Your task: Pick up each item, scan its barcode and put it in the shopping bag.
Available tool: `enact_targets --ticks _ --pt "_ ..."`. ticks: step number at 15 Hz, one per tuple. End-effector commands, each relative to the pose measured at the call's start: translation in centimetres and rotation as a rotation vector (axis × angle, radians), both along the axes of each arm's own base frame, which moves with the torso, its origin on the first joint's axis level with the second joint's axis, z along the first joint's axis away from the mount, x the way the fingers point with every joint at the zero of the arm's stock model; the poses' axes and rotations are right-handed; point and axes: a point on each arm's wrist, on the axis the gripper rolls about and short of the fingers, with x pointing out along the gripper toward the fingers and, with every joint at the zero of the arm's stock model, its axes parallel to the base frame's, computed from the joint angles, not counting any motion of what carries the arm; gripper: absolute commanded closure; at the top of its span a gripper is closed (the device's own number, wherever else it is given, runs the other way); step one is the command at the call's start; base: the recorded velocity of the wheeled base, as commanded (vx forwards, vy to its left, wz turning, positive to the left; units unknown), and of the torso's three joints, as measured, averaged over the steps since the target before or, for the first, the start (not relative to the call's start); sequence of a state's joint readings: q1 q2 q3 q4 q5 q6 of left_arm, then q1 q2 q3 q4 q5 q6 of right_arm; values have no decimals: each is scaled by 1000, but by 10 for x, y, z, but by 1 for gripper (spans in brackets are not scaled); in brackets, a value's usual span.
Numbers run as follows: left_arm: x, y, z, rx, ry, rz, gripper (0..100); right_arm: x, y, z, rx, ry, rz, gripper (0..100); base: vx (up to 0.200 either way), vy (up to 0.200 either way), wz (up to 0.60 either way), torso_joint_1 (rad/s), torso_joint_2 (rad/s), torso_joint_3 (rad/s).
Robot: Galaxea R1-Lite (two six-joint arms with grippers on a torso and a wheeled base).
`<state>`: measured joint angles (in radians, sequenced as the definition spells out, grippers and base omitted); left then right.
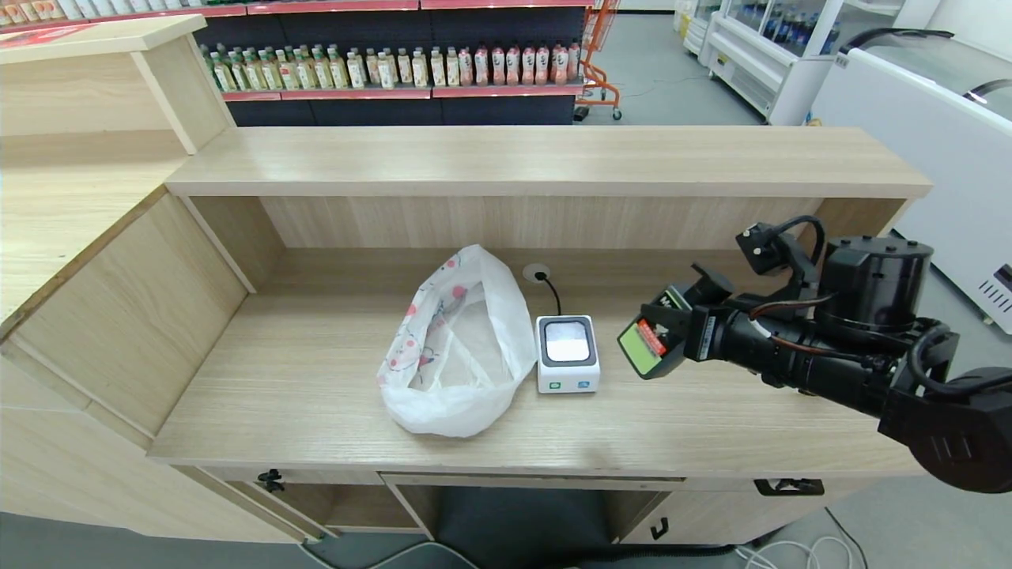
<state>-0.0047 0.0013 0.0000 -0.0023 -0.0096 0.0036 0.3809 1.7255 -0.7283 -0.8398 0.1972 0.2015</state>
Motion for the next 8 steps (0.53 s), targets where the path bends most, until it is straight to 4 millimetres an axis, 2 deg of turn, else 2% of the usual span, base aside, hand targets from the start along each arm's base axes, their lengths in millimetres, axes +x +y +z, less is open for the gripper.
enact_targets --ticks 1,6,8 --pt "0 0 0 -1 -2 0 0 7 3 -6 -3 15 14 100 0 200 0 -7 -17 12" --pt "0 0 0 -1 0 2 0 47 23 -13 -1 1 27 100 0 200 0 11 5 0" --pt "0 0 0 -1 0 2 0 50 35 -14 -11 36 58 100 0 200 0 0 -2 2"
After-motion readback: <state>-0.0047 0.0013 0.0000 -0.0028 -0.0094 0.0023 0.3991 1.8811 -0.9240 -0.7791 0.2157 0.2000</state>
